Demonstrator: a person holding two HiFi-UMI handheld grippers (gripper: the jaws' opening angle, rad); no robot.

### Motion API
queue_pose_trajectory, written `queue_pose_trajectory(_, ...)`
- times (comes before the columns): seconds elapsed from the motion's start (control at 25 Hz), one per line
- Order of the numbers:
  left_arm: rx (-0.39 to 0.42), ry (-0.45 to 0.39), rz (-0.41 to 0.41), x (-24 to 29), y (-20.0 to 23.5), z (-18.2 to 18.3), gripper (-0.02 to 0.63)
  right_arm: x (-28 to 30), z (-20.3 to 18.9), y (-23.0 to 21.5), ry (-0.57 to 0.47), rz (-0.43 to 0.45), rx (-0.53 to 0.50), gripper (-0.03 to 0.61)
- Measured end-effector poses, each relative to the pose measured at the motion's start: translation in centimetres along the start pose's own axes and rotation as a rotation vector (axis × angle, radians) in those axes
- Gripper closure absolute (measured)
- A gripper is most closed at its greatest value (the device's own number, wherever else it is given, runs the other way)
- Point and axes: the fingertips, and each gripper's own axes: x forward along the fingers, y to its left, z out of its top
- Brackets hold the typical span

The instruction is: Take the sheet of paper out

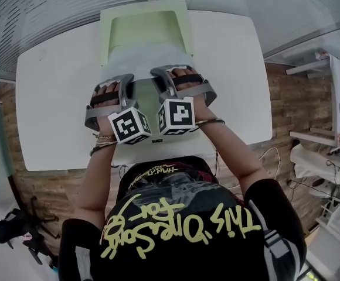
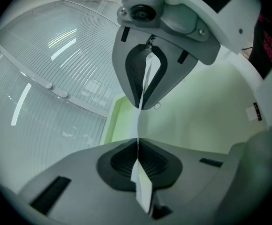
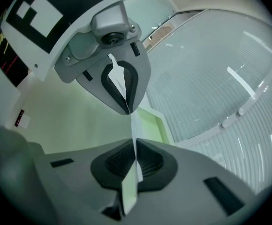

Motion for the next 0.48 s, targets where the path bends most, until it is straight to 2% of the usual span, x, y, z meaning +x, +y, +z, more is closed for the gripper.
queue_pose_trajectory(0.48, -0.029, -0.018, 0.035, -2.0, 1.1, 0.4, 0.607, -2.0, 1.1, -1.0, -0.025, -0.024, -0.001, 0.569)
